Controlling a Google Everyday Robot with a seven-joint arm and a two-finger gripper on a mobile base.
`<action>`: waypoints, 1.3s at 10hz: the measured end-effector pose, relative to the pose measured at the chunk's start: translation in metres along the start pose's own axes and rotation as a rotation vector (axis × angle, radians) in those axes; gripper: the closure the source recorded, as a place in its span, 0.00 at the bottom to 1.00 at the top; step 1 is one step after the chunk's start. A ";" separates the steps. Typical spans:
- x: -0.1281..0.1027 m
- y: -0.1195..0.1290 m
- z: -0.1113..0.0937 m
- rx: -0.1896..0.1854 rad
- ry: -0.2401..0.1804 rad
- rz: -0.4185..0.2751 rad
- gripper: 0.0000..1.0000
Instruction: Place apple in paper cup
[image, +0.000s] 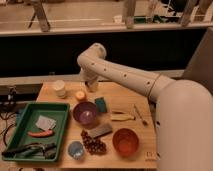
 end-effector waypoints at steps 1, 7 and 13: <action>-0.001 -0.003 0.004 -0.001 -0.001 -0.013 0.20; -0.005 -0.015 0.023 -0.008 -0.005 -0.077 0.20; -0.013 -0.023 0.042 -0.021 -0.019 -0.137 0.20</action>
